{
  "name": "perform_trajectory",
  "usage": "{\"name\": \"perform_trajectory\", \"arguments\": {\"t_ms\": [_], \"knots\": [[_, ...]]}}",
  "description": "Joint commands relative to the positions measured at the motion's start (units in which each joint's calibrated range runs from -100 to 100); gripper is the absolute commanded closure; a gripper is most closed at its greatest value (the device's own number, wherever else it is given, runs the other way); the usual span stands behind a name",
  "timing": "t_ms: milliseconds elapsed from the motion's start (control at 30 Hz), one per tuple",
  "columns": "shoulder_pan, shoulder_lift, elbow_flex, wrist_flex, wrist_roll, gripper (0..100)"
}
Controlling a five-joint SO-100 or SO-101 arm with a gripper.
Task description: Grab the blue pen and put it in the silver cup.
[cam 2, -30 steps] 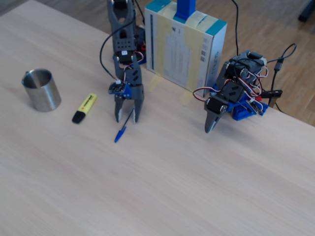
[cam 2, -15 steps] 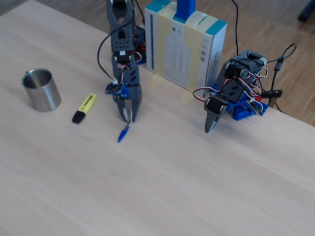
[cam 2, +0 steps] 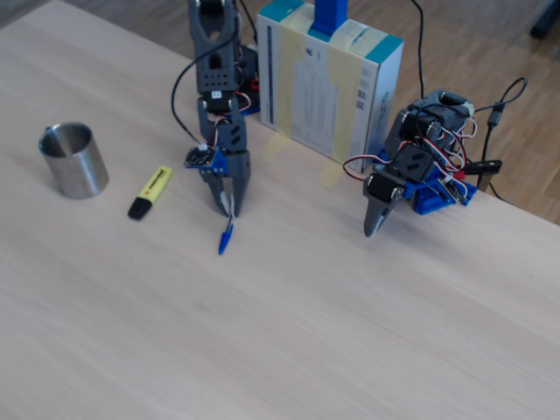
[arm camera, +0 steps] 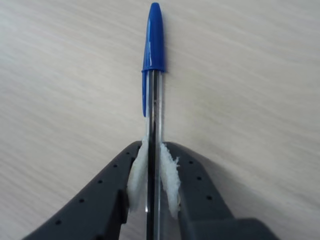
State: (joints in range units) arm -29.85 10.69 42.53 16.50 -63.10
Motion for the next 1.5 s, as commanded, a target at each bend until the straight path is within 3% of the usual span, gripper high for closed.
{"name": "perform_trajectory", "arguments": {"t_ms": [0,733,967,1467], "knots": [[0.2,-0.5,1.8,0.4,0.1,98],[0.2,-22.6,7.2,0.1,0.6,98],[0.2,-26.9,8.0,-10.5,0.8,98],[1.8,-35.0,8.0,-38.0,12.4,98]]}}
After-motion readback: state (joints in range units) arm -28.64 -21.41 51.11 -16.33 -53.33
